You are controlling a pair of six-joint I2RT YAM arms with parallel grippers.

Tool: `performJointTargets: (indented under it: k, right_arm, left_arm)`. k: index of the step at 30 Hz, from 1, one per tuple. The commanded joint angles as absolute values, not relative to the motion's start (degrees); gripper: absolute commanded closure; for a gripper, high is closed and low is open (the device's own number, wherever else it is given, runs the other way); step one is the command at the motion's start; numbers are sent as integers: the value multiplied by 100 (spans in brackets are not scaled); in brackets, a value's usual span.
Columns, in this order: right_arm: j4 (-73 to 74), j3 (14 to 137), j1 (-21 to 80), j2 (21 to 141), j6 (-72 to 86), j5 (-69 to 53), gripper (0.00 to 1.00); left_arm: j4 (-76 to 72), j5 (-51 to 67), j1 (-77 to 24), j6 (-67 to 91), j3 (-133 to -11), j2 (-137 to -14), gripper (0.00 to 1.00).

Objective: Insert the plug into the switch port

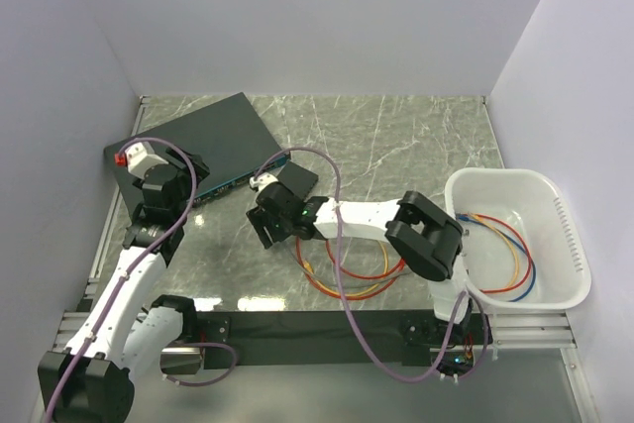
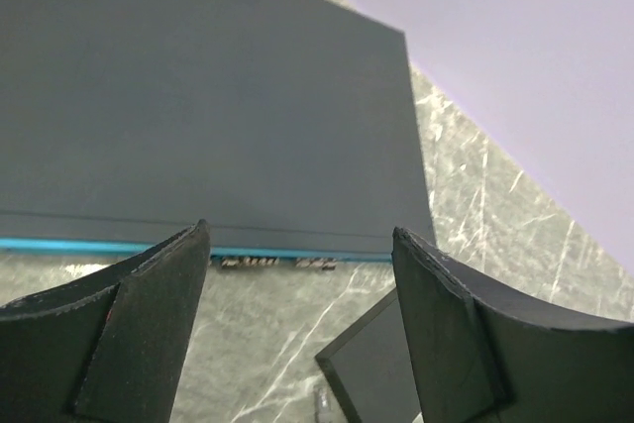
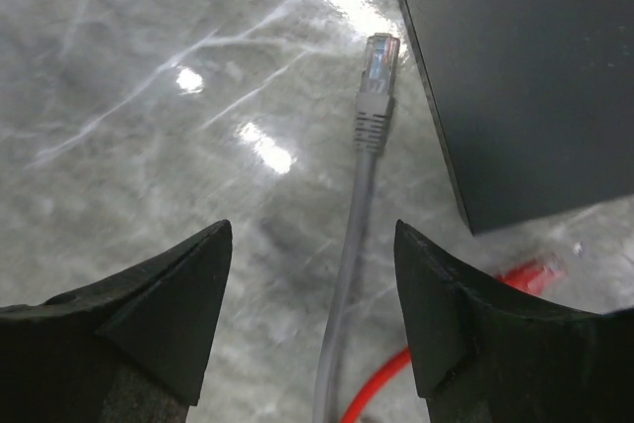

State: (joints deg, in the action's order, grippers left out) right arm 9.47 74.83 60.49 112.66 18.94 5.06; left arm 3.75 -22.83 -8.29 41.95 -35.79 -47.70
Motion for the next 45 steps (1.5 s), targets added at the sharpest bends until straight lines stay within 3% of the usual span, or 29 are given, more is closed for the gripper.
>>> performJointTargets:
  k: [1, 7, 10, 11, 14, 15, 16, 22, 31, 37, 45]
  right_arm:
    - [1204, 7831, 6056, 11443, 1986, 729, 28]
    - [1274, 7893, 6047, 11751, 2092, 896, 39]
    - [1231, 7814, 6064, 11760, 2127, 835, 56]
    - [1178, 7735, 6056, 11716, 2127, 731, 67]
    - [1064, 7620, 6134, 11593, 2074, 642, 84]
    - [1011, 7507, 6161, 11523, 1996, 511, 96]
    - [932, 7419, 6170, 11435, 1978, 440, 100]
    - [-137, 6365, 6179, 9883, 1995, -605, 100]
    - [-2177, 4756, 5749, 7807, 2662, -3170, 100]
    - [-4011, 4097, 5205, 7462, 3874, -4587, 100]
    - [-5413, 3841, 4790, 7462, 5071, -5282, 100]
  left_arm:
    - [571, -2391, -835, 4386, -3595, -4755, 21]
    - [615, -2382, -835, 4456, -3559, -4676, 21]
    - [668, -2356, -835, 4465, -3586, -4597, 22]
    - [659, -2347, -835, 4447, -3586, -4571, 22]
    - [712, -2285, -835, 4438, -3595, -4483, 23]
    - [738, -2268, -835, 4456, -3603, -4456, 23]
    - [738, -2198, -835, 4439, -3612, -4413, 23]
    - [537, -1470, -853, 4447, -3534, -3913, 22]
    - [-1307, 1807, -879, 4473, -2804, -2656, 23]
    - [-2975, 3626, -879, 5280, -2312, -2330, 29]
    - [-3937, 4359, -879, 5845, -1960, -2171, 37]
